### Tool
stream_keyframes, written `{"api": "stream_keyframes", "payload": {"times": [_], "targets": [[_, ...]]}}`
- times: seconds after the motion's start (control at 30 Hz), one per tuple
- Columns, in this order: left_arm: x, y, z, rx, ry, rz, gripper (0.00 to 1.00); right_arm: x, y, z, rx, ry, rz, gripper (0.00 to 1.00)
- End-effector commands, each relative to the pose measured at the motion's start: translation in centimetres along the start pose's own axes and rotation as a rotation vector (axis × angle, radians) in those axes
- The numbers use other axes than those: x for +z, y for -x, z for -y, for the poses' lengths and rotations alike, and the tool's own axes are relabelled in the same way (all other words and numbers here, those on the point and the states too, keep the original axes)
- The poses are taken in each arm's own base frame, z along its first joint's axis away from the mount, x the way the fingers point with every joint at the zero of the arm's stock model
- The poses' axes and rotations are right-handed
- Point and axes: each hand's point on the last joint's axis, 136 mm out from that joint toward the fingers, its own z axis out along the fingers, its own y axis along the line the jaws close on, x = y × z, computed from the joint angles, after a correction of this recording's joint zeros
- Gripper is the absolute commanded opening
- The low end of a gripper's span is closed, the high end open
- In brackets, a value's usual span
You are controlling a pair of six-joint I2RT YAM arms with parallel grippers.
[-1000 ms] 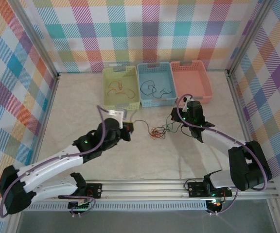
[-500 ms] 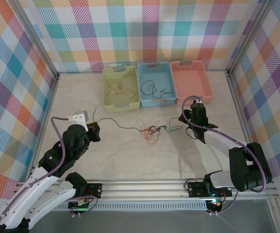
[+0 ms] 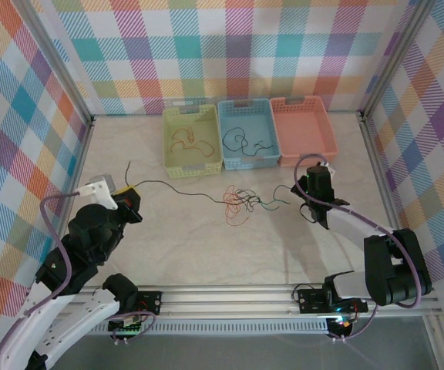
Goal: Untangle the cables
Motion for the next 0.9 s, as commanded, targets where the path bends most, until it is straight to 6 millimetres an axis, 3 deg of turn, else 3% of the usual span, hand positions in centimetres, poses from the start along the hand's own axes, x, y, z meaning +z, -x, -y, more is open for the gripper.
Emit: {"api": "stream_keyframes", "payload": {"times": [0.0, 0.03, 0.07, 0.17, 0.23, 0.37, 0.53, 0.73, 0.87], "targets": [[0.4, 1.8, 4.1, 0.000, -0.163, 0.002, 0.00, -0.7, 0.7, -3.1, -0.024, 0.180, 0.023, 0.00], [0.7, 1.8, 5.3, -0.002, -0.204, -0.022, 0.00, -0.9, 0.7, -4.6, -0.049, 0.251, 0.005, 0.00], [1.1, 1.7, 6.5, -0.001, -0.243, -0.048, 0.00, -1.2, 0.6, -6.1, -0.079, 0.316, -0.020, 0.08], [2.1, 1.4, 9.5, -0.001, -0.347, -0.117, 0.00, -2.3, 0.6, -9.0, -0.145, 0.422, -0.053, 0.47], [3.0, 1.1, 10.8, 0.004, -0.377, -0.158, 0.00, -3.8, 1.1, -10.8, -0.220, 0.474, -0.003, 0.60], [4.2, 1.4, 13.5, 0.007, -0.443, -0.211, 0.00, -9.6, 1.4, -16.3, -0.402, 0.776, 0.104, 0.65], [5.5, 1.3, 16.9, 0.013, -0.534, -0.298, 0.00, -17.0, -1.0, -22.1, -0.575, 1.176, 0.105, 0.66], [6.2, 2.0, 18.6, 0.016, -0.573, -0.318, 0.00, -20.5, -4.2, -26.1, -0.704, 1.348, 0.056, 0.75], [6.3, 2.2, 19.7, 0.007, -0.608, -0.338, 0.00, -20.2, -4.2, -27.8, -0.716, 1.341, 0.078, 0.76]]}}
